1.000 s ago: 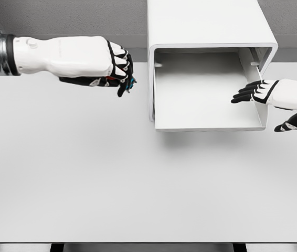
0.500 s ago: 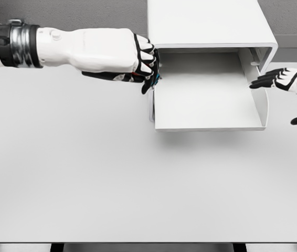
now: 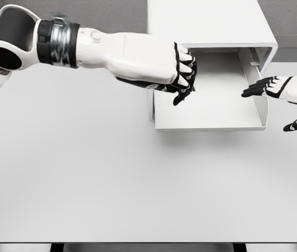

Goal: Slide open multi-storey tabletop storage cabinets and put open load switch and slide close multi-storey tabletop storage cabinets

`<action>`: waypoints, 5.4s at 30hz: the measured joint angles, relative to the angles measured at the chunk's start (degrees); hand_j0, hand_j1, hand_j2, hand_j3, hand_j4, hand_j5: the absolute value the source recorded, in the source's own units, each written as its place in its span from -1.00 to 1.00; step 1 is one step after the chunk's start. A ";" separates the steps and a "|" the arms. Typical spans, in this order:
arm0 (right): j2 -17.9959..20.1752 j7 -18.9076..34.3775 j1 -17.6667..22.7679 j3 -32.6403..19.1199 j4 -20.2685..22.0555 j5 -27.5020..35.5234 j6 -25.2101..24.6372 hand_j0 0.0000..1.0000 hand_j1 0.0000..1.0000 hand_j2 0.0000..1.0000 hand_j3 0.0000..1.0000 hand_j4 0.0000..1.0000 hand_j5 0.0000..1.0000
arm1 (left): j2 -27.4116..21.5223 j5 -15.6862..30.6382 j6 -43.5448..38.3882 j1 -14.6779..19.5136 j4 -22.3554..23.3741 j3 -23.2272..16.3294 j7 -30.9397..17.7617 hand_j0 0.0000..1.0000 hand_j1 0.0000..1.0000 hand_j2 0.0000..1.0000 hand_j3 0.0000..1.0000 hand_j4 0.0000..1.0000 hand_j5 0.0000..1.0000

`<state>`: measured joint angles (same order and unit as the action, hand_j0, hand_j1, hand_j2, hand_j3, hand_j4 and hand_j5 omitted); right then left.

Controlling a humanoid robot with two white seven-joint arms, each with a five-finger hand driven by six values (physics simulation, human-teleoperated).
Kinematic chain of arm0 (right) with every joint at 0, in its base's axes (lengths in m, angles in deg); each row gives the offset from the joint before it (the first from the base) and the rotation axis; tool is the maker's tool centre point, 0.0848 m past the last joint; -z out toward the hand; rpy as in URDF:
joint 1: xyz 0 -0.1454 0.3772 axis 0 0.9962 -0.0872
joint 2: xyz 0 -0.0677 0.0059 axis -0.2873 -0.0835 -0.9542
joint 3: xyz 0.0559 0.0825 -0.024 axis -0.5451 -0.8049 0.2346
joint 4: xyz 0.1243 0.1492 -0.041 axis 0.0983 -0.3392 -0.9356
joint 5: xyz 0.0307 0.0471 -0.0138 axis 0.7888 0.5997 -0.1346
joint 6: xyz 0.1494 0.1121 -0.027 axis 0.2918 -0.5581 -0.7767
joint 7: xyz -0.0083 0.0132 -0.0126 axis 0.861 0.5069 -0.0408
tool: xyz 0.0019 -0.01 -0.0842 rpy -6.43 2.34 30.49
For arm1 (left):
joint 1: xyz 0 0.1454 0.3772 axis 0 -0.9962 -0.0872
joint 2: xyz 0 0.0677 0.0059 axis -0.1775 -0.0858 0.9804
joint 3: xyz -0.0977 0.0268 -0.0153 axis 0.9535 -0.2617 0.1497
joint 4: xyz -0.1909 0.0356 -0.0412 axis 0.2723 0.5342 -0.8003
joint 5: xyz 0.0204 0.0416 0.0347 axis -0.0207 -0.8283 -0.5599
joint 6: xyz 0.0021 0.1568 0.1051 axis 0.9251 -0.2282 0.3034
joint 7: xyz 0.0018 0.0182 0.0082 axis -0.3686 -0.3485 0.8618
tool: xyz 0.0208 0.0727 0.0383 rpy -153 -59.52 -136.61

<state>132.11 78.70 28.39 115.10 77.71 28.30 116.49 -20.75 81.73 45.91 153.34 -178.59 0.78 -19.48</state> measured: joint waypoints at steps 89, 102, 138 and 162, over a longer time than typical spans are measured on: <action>-2.30 -1.43 0.44 0.58 0.01 0.20 -0.01 1.00 1.00 1.00 1.00 1.00 1.00 | 5.12 -2.69 -0.02 10.72 12.46 -13.41 6.10 1.00 1.00 1.00 1.00 1.00 1.00; -2.38 -0.82 0.71 0.64 -0.52 0.36 0.00 1.00 1.00 1.00 1.00 1.00 1.00 | -10.84 -0.14 -0.04 -4.04 6.49 -7.23 14.26 1.00 1.00 1.00 1.00 1.00 1.00; 0.23 -10.67 2.55 6.10 0.03 0.68 -0.05 1.00 1.00 1.00 1.00 1.00 1.00 | -23.43 3.98 -0.10 -25.14 6.88 4.74 14.51 1.00 1.00 1.00 1.00 1.00 1.00; -3.50 -11.14 1.93 6.93 -2.44 1.27 -0.06 1.00 1.00 1.00 1.00 1.00 1.00 | -23.22 3.66 -0.09 -25.31 6.87 4.19 14.56 1.00 1.00 1.00 1.00 1.00 1.00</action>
<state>128.61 67.56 30.32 122.03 75.27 29.57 116.43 -43.97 85.39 45.82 128.03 -171.71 4.97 -4.92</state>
